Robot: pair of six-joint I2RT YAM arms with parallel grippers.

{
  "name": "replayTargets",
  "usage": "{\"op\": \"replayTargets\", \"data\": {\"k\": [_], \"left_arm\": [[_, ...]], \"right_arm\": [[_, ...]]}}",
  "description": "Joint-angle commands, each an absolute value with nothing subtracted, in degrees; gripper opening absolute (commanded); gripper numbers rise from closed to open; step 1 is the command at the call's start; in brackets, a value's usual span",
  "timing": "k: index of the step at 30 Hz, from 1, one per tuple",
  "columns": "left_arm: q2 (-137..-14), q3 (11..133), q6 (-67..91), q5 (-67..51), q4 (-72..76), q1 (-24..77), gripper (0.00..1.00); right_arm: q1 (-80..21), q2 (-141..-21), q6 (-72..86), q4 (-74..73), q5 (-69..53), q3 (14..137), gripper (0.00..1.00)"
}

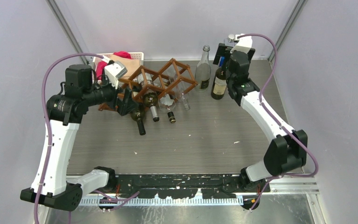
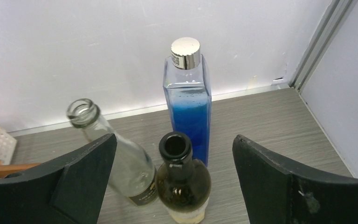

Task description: Take the wine bottle off the wine rack

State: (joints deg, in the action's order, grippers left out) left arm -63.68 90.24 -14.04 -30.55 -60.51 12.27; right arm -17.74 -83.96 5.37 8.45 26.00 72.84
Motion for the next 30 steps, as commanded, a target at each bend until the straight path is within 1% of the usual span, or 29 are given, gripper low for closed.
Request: {"op": "replayTargets", "data": {"k": [1, 7, 12, 17, 21, 25, 27, 30], "left_arm": [[-64.09, 92.6, -15.3, -29.99, -61.32, 12.31, 1.0], [-64.12, 92.75, -17.37, -27.33, -62.29, 12.24, 1.0], [-64.03, 92.78, -18.62, -26.16, -63.45, 11.4, 1.0], [-64.06, 91.96, -19.4, -25.08, -64.16, 10.78, 1.0], [-64.02, 91.8, -20.24, -24.76, -64.9, 10.34, 1.0], [-63.73, 91.08, -21.41, -24.63, -65.33, 9.57, 0.97], [-63.82, 90.93, -21.94, -24.42, -65.71, 9.18, 0.96], [-63.9, 90.71, -22.65, -24.01, -66.38, 8.8, 0.96]], "right_arm": [[-21.13, -78.04, 7.08, 3.08, 29.37, 74.26, 1.0], [-26.8, -71.35, 8.74, -5.87, 33.87, 75.87, 1.0], [-35.04, -67.42, 9.08, -13.39, 40.27, 77.9, 1.0], [-41.08, -65.4, 12.96, -21.25, 44.6, 81.41, 1.0], [-48.44, -65.36, 15.93, -25.95, 47.97, 83.56, 1.0], [-54.58, -67.5, 20.49, -29.57, 45.93, 85.18, 1.0], [-56.2, -69.52, 23.3, -29.62, 40.89, 85.55, 1.0], [-57.91, -75.68, 26.34, -31.52, 33.26, 88.69, 1.0]]}}
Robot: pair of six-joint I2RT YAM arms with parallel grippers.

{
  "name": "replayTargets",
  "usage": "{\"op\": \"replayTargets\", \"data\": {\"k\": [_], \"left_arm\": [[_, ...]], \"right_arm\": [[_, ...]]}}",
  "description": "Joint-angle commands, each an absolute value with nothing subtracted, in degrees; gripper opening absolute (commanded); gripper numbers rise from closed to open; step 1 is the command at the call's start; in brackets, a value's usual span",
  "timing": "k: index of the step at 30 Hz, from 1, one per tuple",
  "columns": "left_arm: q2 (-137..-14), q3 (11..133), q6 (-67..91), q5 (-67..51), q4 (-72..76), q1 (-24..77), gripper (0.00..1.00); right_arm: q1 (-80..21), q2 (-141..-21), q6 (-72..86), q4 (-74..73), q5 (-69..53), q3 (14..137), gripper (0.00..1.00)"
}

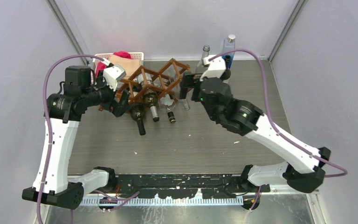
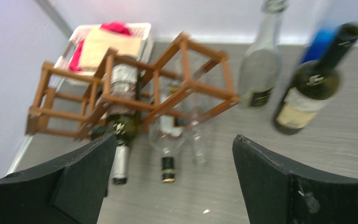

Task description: Take the wine bottle off the wine rack

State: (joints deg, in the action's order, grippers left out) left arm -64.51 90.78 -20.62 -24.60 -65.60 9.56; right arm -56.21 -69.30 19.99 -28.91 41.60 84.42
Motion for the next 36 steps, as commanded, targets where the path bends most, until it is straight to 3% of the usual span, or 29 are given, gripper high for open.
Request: {"op": "replayTargets", "data": {"k": [1, 10, 21, 36], "left_arm": [[-63.85, 90.63, -22.84, -23.95, -66.55, 8.71, 0.96], [-63.56, 91.42, -25.1, -23.46, -69.0, 8.7, 0.96], [-62.32, 89.41, -26.78, -19.49, -69.66, 8.7, 0.99], [-64.26, 93.15, -28.21, -17.42, -73.32, 8.7, 1.0]], "right_arm": [[-58.02, -77.74, 27.13, -31.53, 30.13, 89.59, 1.0], [-56.05, -92.08, 30.8, -30.62, 16.8, 93.96, 1.0], [-51.63, -100.65, 34.2, -27.12, 10.08, 95.04, 1.0], [-51.16, -107.71, 35.36, -26.16, 9.2, 98.16, 1.0]]}}
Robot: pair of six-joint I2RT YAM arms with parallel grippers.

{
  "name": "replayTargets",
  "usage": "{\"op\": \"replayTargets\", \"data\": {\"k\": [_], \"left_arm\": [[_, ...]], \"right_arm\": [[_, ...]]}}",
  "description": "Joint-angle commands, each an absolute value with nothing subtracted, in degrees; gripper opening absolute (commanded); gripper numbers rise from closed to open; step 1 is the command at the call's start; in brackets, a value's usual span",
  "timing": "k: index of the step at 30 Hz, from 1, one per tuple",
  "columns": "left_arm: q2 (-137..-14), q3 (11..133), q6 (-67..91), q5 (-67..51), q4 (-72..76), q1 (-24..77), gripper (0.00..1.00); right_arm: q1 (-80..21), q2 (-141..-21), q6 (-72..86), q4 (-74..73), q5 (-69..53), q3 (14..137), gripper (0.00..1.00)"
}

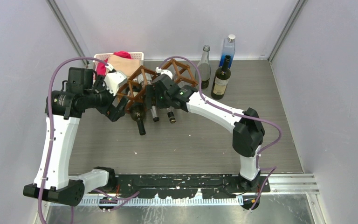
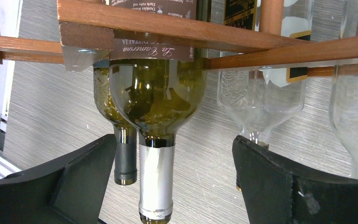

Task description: Take the wine bottle off the wine rack

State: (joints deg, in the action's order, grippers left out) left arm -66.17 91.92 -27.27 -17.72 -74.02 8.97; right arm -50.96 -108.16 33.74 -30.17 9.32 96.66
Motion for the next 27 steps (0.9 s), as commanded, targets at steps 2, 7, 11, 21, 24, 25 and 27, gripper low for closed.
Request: {"op": "replayTargets", "data": {"k": [2, 7, 11, 21, 24, 25, 27], "left_arm": [[-63.6, 92.39, -28.41, -17.85, -72.98, 8.7, 1.0], [-63.37, 90.38, -28.85, -18.73, -72.86, 8.7, 1.0], [-63.19, 90.22, -29.32, -19.48, -72.98, 8.7, 1.0], [-62.75, 91.13, -29.48, -21.25, -72.75, 8.7, 1.0], [-62.76, 91.01, -29.45, -21.8, -72.53, 8.7, 1.0], [-62.8, 90.77, -29.52, -21.89, -72.46, 8.7, 1.0], [-62.84, 90.6, -29.52, -22.13, -72.3, 8.71, 1.0]], "right_arm": [[-51.23, -107.57, 35.48, -25.3, 9.41, 97.37, 1.0], [-50.79, -107.71, 35.69, -23.45, 8.41, 96.28, 0.96], [-50.2, -108.24, 36.41, -23.14, 7.13, 96.17, 0.91], [-50.18, -109.0, 38.87, -19.88, 6.06, 92.1, 0.83], [-50.31, -109.77, 39.66, -18.32, 5.23, 91.64, 0.78], [-50.4, -109.98, 39.79, -17.62, 5.07, 91.57, 0.77], [-50.44, -110.52, 40.03, -16.58, 4.68, 91.56, 0.73]]}}
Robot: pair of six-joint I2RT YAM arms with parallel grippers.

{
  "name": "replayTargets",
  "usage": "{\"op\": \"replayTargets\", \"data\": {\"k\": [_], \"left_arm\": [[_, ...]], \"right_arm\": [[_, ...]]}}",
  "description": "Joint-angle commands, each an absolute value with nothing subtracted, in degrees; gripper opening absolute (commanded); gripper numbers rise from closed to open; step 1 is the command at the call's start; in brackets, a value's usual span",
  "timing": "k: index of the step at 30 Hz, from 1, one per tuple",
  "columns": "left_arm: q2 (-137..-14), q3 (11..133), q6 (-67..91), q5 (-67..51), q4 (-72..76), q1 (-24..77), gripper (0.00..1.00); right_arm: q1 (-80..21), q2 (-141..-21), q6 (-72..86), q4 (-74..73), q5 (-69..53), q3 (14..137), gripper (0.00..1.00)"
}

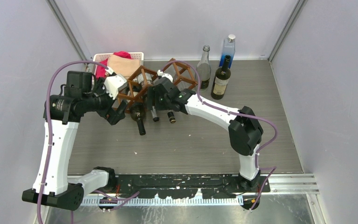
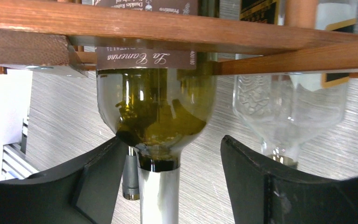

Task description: Take the wine bottle off the wine rack

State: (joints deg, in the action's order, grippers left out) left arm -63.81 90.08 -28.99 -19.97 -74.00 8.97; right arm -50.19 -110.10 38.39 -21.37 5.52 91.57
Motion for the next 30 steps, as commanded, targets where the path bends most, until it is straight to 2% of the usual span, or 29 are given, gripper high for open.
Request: {"op": "replayTargets", "data": {"k": [1, 5, 7, 10, 13, 15, 30], "left_arm": [[-62.89, 90.47, -29.45, -22.18, -72.35, 8.7, 1.0], [-62.61, 90.19, -29.92, -22.21, -72.79, 8.7, 1.0], [-62.05, 89.45, -30.1, -22.22, -72.55, 8.7, 1.0], [-61.5, 88.35, -30.48, -22.34, -72.26, 8.7, 1.0], [-61.35, 87.56, -30.91, -22.54, -72.04, 8.7, 1.0], [-61.2, 86.84, -31.06, -22.79, -71.54, 8.7, 1.0], [-59.08, 79.34, -35.83, -23.13, -66.56, 8.7, 1.0]], "right_arm": [[-50.45, -110.67, 40.15, -16.2, 4.46, 91.65, 0.71], [-50.41, -111.13, 40.88, -14.46, 3.94, 90.83, 0.66], [-50.4, -111.05, 41.1, -13.42, 4.16, 90.01, 0.6], [-50.45, -110.03, 41.49, -11.91, 4.31, 88.24, 0.43], [-50.68, -108.14, 41.91, -9.79, 4.04, 85.65, 0.15], [-51.22, -106.65, 41.57, -8.77, 4.46, 84.06, 0.02], [-58.99, -89.36, 45.33, -2.58, 6.76, 66.04, 0.01]]}}
